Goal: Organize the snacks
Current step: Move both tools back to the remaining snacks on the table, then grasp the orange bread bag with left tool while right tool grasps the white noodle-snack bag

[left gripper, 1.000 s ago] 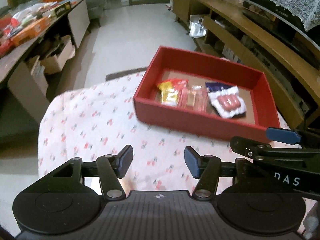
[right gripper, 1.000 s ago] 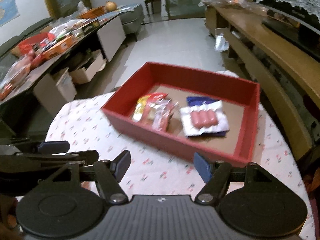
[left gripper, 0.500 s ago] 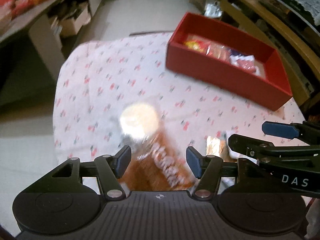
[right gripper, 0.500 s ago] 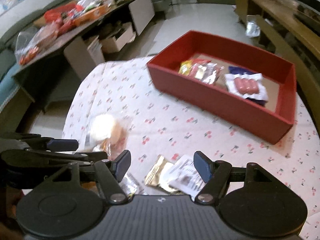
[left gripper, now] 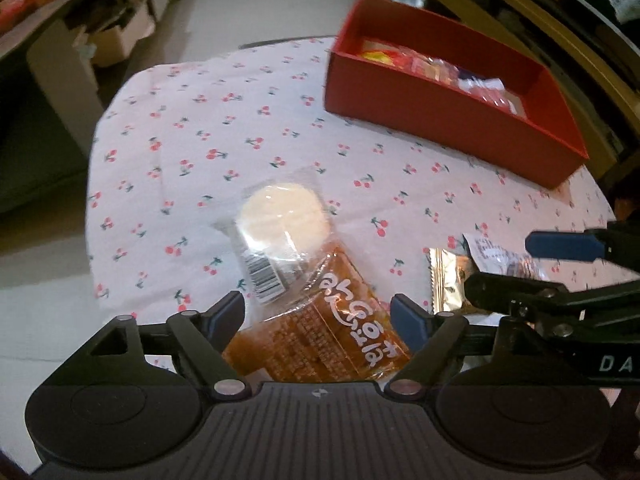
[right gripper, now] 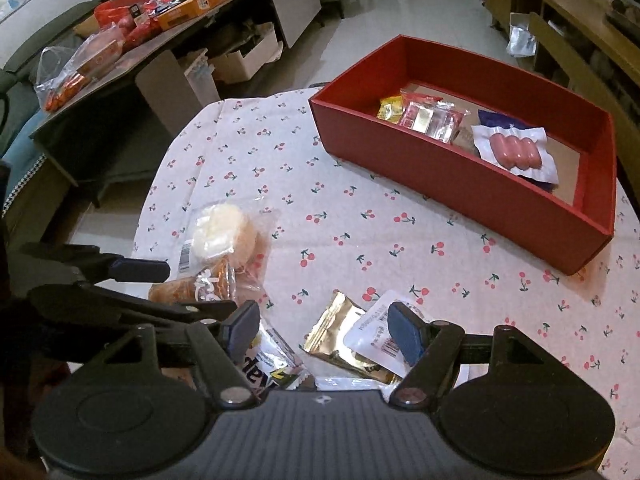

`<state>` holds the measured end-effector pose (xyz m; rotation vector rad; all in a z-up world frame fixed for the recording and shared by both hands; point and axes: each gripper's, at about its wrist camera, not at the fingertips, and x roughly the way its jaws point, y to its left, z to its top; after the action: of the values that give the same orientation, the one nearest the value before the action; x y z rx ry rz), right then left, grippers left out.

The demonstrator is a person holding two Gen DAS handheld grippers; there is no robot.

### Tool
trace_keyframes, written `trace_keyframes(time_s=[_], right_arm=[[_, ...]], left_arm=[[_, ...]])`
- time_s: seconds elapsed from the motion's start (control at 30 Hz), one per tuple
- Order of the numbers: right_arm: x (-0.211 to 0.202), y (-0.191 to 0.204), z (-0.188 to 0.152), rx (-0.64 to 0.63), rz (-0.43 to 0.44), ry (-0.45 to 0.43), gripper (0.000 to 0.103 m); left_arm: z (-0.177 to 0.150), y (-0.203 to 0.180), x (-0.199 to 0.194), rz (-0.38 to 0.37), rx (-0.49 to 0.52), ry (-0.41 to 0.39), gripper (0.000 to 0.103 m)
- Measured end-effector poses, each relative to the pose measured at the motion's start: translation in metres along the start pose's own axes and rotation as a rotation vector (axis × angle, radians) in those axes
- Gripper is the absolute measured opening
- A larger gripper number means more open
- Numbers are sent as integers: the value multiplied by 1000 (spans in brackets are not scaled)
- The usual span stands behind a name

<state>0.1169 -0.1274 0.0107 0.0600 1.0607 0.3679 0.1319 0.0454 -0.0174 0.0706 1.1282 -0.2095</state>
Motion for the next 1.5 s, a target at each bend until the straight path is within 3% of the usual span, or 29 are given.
trace_keyframes(time_s=[0.23,0.67,0.77,0.97,1.17,1.27,1.43,1.5], right_arm=[[-8,-7,-7,7,-3,-3,84],[-26,-34,-60,94,-27,45,86],[-27,-36,-66,96,-33,53,87],[-25,-38,-70,83,-36,71,88],[-14,-30,-74,36,-38,110,92],[-2,-26,-76,9,-59,131,92],[11,-20,-76,-37,-100,144,94],[10,-18,-78,-48,-112,140,92]], left_arm=[[-14,-3,1,-16,56,30,88],[-46,-18,3,20,139,91,91],[-50,-24,7,52,157,95,87],[-48,-18,2,69,95,77,72],[-49,-17,-3,48,49,61,63],[-50,-21,-2,44,52,65,65],[-48,-22,5,60,48,69,78],[-50,-21,10,79,51,86,77]])
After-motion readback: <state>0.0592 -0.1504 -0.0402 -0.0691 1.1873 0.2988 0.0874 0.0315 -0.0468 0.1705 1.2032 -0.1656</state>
